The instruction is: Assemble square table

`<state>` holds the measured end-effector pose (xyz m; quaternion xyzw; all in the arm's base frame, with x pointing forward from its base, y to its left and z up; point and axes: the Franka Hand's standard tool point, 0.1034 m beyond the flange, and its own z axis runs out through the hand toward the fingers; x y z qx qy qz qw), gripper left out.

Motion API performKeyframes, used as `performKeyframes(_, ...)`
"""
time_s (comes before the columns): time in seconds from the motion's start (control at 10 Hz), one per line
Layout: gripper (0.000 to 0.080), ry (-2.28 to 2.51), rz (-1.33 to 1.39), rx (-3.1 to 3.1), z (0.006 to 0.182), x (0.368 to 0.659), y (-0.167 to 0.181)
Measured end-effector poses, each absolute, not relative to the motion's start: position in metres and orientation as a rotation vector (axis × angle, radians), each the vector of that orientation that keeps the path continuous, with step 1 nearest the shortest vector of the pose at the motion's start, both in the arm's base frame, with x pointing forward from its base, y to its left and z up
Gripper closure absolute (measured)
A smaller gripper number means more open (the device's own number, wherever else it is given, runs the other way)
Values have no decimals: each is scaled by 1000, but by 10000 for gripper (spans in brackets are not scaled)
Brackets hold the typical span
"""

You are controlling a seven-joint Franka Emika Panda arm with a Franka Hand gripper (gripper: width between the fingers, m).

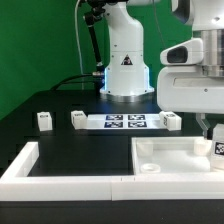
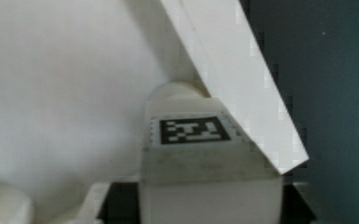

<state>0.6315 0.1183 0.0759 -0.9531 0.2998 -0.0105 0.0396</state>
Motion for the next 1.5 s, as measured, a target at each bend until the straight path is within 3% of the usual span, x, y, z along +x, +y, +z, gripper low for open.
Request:
performKeyframes(0.4,503,1847,45,-2335,73,627,117)
performKeyframes(0.7,503,2007,105,-2146,73,627,119)
performKeyframes(0.8,307,1994,103,-2159,72,627,119)
performKeyframes(0.9,307,1932,92,-2218,72,627,119)
performKeyframes(1.0,185,1645,44,-2452,74,630,118)
performKeyframes(1.5,151,800,-62,-2905,74,630,117)
